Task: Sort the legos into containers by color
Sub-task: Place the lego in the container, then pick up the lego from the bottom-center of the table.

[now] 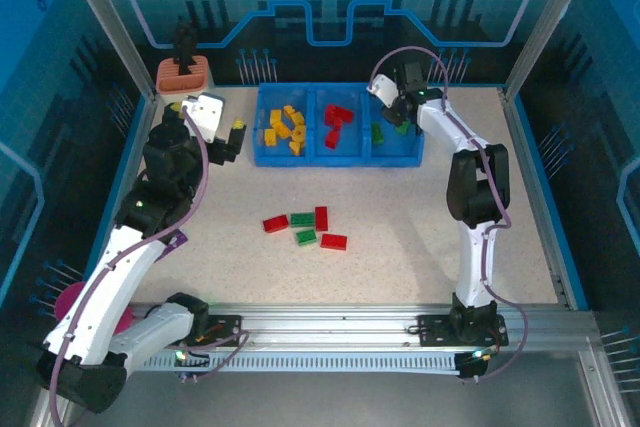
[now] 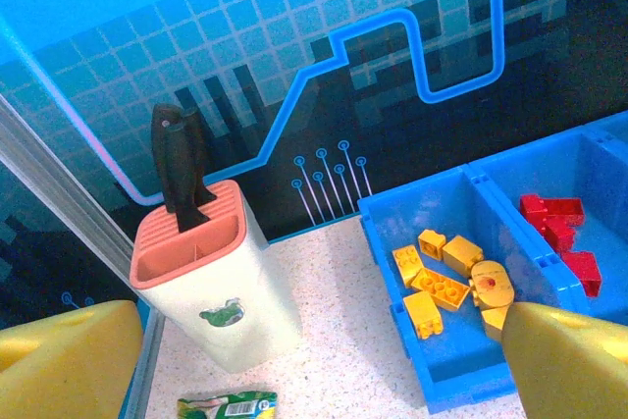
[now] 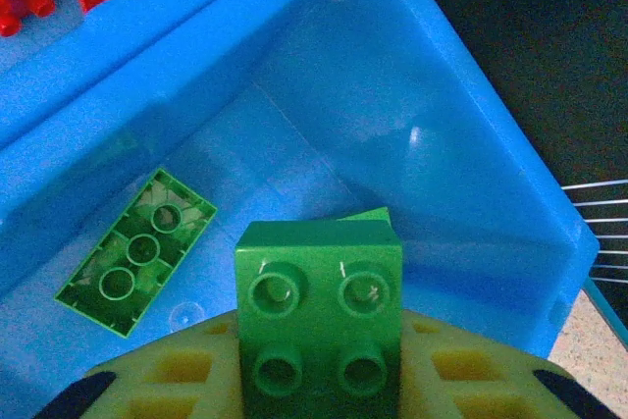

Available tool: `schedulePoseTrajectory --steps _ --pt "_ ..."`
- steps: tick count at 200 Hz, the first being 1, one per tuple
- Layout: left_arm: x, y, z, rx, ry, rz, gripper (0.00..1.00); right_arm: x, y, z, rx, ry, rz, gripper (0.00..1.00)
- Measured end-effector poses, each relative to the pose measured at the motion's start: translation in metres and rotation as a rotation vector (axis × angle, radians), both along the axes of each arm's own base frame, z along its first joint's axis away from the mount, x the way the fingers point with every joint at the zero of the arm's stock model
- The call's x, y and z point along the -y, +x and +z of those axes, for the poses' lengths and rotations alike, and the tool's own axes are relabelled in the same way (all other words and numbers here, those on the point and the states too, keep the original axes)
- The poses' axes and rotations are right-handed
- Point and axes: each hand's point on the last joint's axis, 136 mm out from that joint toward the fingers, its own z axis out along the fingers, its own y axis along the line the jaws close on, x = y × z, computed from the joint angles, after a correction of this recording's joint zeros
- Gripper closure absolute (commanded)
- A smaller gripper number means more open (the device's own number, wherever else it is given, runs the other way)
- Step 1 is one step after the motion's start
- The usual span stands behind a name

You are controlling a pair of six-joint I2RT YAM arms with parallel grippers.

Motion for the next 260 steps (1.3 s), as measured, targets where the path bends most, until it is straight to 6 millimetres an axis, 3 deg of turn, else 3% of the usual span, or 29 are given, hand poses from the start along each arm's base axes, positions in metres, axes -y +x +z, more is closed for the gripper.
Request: schedulePoseTrajectory --steps 35,79,103,130,154,177,202,231,260 --pt "-0.001 0.0 0.001 0.002 0.006 0.004 0.05 0.0 0.002 0.007 0.008 0.009 0.005 0.43" --pt "-0.002 0.0 0.001 0.002 0.006 0.007 0.05 -0.002 -0.004 0.008 -0.011 0.02 0.018 0.44" --pt "-0.003 -0.001 0.002 0.007 0.005 0.008 0.05 -0.003 -0.027 0.021 -0.007 0.018 0.048 0.43" --pt "-0.005 -0.006 0.008 0.023 0.001 0.01 0.05 -0.029 -0.084 0.054 0.044 -0.006 0.209 0.41" --pt "-0.008 -0.009 0.012 0.036 -0.001 0.016 0.04 -0.09 -0.163 0.079 0.109 0.021 0.501 0.4" --pt "-0.01 -0.01 0.014 0.042 -0.002 0.022 0.05 -0.133 -0.231 0.082 0.102 0.083 0.728 0.4" --pt "-0.011 -0.01 0.014 0.042 -0.002 0.025 0.04 -0.161 -0.284 0.067 0.05 0.096 0.881 0.39" --pt "-0.012 -0.01 0.013 0.04 -0.002 0.027 0.04 -0.184 -0.345 0.023 -0.075 0.074 1.026 0.4" --pt "-0.012 -0.009 0.012 0.037 -0.001 0.029 0.04 -0.193 -0.382 -0.008 -0.169 0.064 1.087 0.41"
